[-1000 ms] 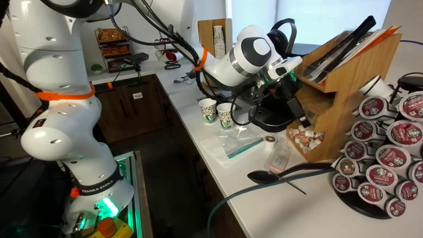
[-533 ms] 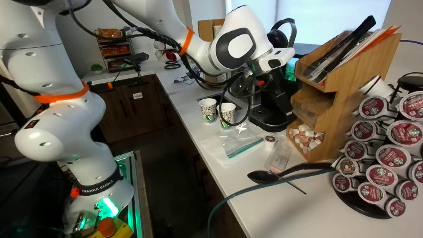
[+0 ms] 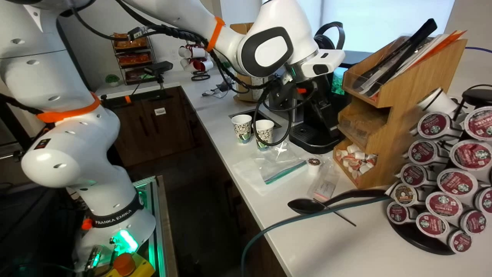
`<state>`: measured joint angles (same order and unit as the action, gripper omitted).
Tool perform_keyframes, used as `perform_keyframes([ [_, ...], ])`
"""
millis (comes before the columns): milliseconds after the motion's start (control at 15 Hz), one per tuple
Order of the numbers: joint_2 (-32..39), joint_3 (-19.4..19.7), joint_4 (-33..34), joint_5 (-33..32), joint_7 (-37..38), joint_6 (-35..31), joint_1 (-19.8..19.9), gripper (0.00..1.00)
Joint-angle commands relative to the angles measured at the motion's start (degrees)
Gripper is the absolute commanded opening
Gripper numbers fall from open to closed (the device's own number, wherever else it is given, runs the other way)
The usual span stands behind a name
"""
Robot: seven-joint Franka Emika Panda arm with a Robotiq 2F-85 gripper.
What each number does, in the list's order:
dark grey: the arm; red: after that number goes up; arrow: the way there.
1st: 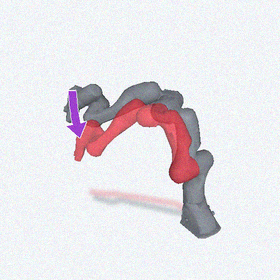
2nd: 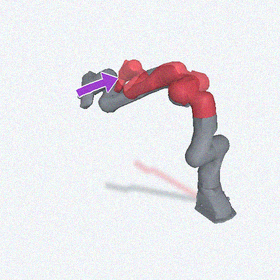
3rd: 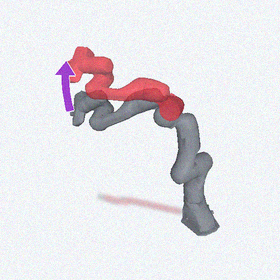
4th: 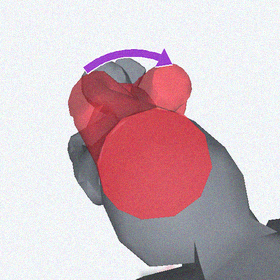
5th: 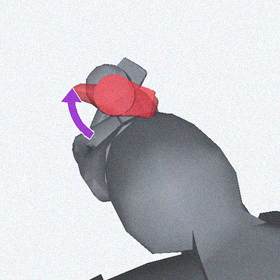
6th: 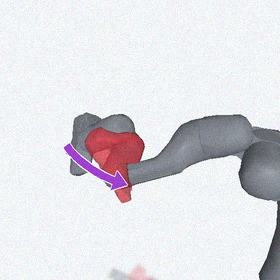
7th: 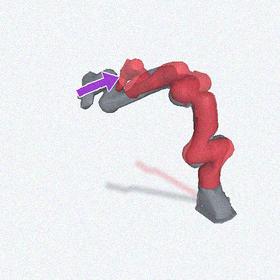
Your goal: Remove a cookie from the wooden cupboard
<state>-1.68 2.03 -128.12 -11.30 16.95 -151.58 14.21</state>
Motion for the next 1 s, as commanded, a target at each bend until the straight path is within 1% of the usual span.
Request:
perform_keyframes([
  [0,0.7,1.97,0.01,0.78,2.72,-1.71,-2.68,1.0],
  [67,0.82,2.11,-0.04,2.0,2.82,-2.48,-3.13,1.0],
  [200,2.0,2.14,-0.02,1.63,5.83,-7.88,-3.93,1.0],
  [267,2.8,2.19,-0.2,-0.96,8.46,-12.2,-4.16,1.0],
  [333,3.72,0.91,-0.05,-2.56,10.38,-15.5,-3.1,1.0],
  [400,4.87,1.16,0.29,-5.4,12.45,-18.82,-3.09,1.0],
  [533,6.71,1.82,0.7,-9.89,14.68,-23.09,-3.16,1.0],
  [667,7.96,2.11,0.66,-11.81,12.61,-24.93,-3.12,1.0],
  [733,8.32,2.92,1.01,-13.79,13.76,-24.63,-3.28,1.0],
  [800,7.07,1.72,0.29,-10.68,12.61,-23.47,-3.0,1.0],
  [933,7.5,1.81,0.41,-10.95,12.62,-23.53,-2.95,1.0],
])
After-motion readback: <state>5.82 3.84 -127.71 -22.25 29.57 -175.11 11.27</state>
